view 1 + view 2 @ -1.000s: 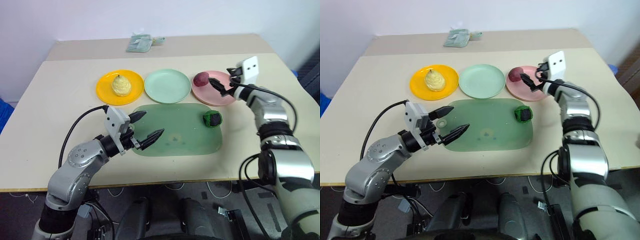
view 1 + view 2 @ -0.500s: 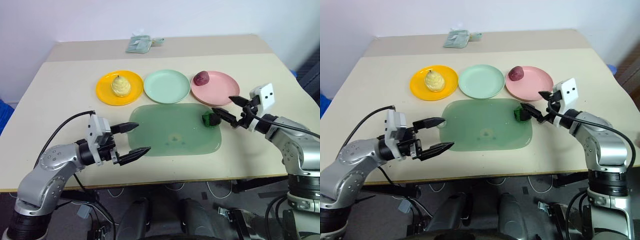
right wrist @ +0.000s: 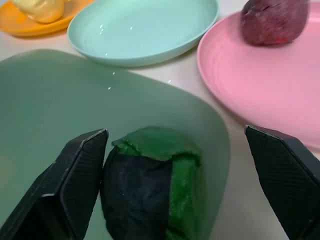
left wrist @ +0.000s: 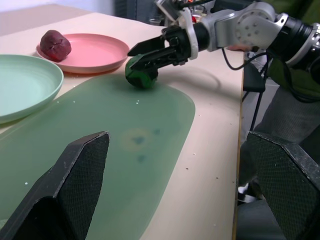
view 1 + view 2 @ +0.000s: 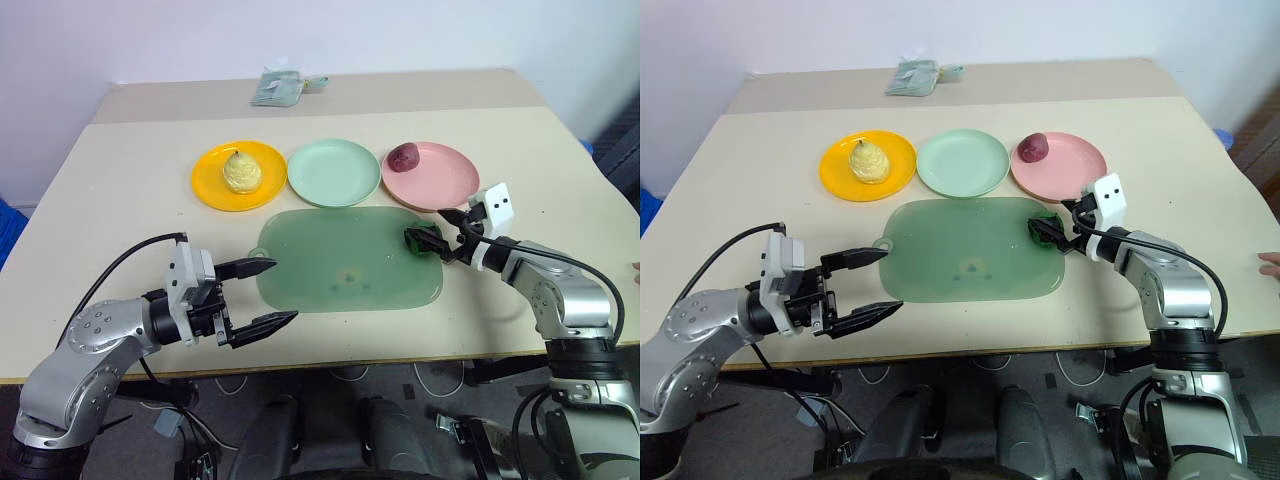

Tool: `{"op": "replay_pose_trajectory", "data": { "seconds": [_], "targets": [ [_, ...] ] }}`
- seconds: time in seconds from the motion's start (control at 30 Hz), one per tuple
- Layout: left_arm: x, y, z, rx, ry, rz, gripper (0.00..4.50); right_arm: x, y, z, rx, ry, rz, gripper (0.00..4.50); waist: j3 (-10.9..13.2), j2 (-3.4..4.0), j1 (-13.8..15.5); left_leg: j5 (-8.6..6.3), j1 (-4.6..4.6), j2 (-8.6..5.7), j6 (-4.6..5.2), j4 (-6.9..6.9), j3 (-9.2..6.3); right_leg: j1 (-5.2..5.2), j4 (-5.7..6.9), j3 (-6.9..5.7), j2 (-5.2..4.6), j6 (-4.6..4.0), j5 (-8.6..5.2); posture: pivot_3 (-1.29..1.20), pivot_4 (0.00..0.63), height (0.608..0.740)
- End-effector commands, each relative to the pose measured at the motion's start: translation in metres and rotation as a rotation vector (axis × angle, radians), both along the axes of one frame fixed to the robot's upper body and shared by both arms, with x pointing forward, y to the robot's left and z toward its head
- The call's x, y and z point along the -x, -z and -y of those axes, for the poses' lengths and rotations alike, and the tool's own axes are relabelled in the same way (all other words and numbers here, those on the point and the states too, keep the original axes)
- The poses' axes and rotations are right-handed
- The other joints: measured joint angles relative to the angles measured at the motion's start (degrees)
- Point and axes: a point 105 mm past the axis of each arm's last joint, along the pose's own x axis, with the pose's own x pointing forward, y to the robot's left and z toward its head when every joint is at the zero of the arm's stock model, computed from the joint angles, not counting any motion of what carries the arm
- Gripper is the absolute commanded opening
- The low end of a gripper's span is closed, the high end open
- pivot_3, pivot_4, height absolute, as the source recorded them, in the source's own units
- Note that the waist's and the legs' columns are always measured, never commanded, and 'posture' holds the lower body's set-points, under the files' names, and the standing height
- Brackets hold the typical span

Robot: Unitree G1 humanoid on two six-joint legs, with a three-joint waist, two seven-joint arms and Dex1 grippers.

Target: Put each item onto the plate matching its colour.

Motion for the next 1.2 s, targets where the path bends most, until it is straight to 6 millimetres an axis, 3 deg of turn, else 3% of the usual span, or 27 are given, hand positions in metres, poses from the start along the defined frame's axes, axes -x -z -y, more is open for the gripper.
{"op": "replay_pose_trajectory", "data": {
  "seconds": [0.03, 0.13, 0.17, 0.23, 0.33, 0.4, 0.6, 0.7, 0.8, 1.0, 1.2],
  "targets": [
    [0.006, -0.010, 0.000, -0.010, 0.012, 0.062, 4.50, 0.000, -0.004, -0.006, -0.005, -0.035, 0.019, 4.47, 0.0, 0.00, -0.1, 0.00, 0.00, 0.00, 0.00, 0.00, 0.00, 0.00, 0.00, 0.00, 0.00, 0.00, 0.00, 0.00, 0.150, 0.740],
    [0.008, -0.008, 0.000, -0.017, 0.014, 0.060, 4.50, 0.000, -0.001, -0.005, -0.010, -0.038, 0.010, 4.47, 0.0, 0.00, -0.1, 0.00, 0.00, 0.00, 0.00, -0.01, 0.00, -0.01, 0.00, 0.01, 0.00, 0.00, 0.00, 0.00, 0.150, 0.740],
    [0.008, -0.007, -0.001, -0.022, 0.015, 0.060, 4.50, 0.000, -0.001, -0.005, -0.010, -0.037, 0.010, 4.23, 0.0, 0.00, -0.1, 0.00, 0.00, 0.01, 0.00, -0.02, 0.00, -0.01, 0.00, 0.00, 0.00, 0.00, 0.00, 0.00, 0.150, 0.740],
    [0.009, -0.006, -0.002, -0.026, 0.016, 0.059, 4.50, 0.000, -0.002, -0.005, -0.009, -0.037, 0.011, 3.66, 0.0, 0.00, -0.1, 0.00, 0.00, 0.00, 0.00, -0.01, 0.00, -0.01, 0.00, 0.01, 0.00, 0.00, 0.00, 0.00, 0.150, 0.740],
    [0.009, -0.005, -0.004, -0.025, 0.007, 0.061, 4.50, 0.002, -0.008, -0.009, -0.004, -0.051, 0.027, 2.17, 0.0, 0.01, 0.0, 0.00, 0.00, 0.00, 0.00, -0.01, -0.01, -0.01, 0.00, 0.00, 0.00, 0.00, 0.00, 0.00, 0.150, 0.740],
    [0.008, -0.005, -0.004, -0.021, -0.001, 0.062, 4.50, 0.004, -0.020, -0.017, -0.004, -0.079, 0.059, 1.50, 0.0, 0.01, -0.1, 0.00, 0.00, 0.00, 0.00, -0.01, 0.00, -0.01, 0.00, 0.00, 0.00, 0.00, 0.00, 0.00, 0.150, 0.740],
    [0.003, -0.005, -0.007, 0.000, -0.067, 0.069, 4.50, -0.001, -0.059, -0.061, -0.045, -0.178, 0.163, 1.50, 0.0, 0.02, -0.3, 0.00, 0.00, 0.04, -0.01, -0.04, 0.00, -0.06, 0.00, 0.02, 0.02, 0.00, 0.00, 0.00, 0.150, 0.740],
    [0.000, -0.004, -0.005, 0.010, -0.103, 0.070, 4.50, -0.018, -0.072, -0.087, -0.080, -0.192, 0.220, 1.50, 0.0, 0.02, -0.3, 0.00, -0.02, 0.03, -0.01, -0.05, -0.01, -0.08, 0.00, 0.01, 0.02, 0.00, 0.00, 0.00, 0.150, 0.740],
    [-0.003, -0.004, -0.001, 0.015, -0.163, 0.081, 4.50, -0.047, -0.069, -0.111, -0.080, -0.179, 0.271, 1.50, 0.0, 0.00, -0.4, 0.01, 0.00, 0.01, -0.03, -0.03, 0.02, -0.07, 0.00, -0.02, 0.04, -0.01, 0.03, 0.00, 0.150, 0.740],
    [-0.007, -0.013, 0.001, 0.035, -0.295, 0.119, 4.50, -0.092, -0.068, -0.133, -0.086, -0.078, 0.322, 1.50, 0.0, -0.01, -0.5, 0.17, -0.02, -0.07, -0.31, -0.05, 0.02, -0.08, 0.00, -0.06, 0.08, -0.01, 0.03, 0.00, 0.150, 0.740],
    [-0.003, -0.016, 0.000, 0.036, -0.399, 0.133, 4.50, -0.104, -0.069, -0.150, -0.076, -0.022, 0.320, 1.50, 0.0, -0.01, -0.7, 0.24, -0.02, -0.02, -0.43, -0.21, 0.06, -0.27, 0.08, -0.01, 0.16, -0.02, 0.03, 0.00, 0.150, 0.740]
  ]
}}
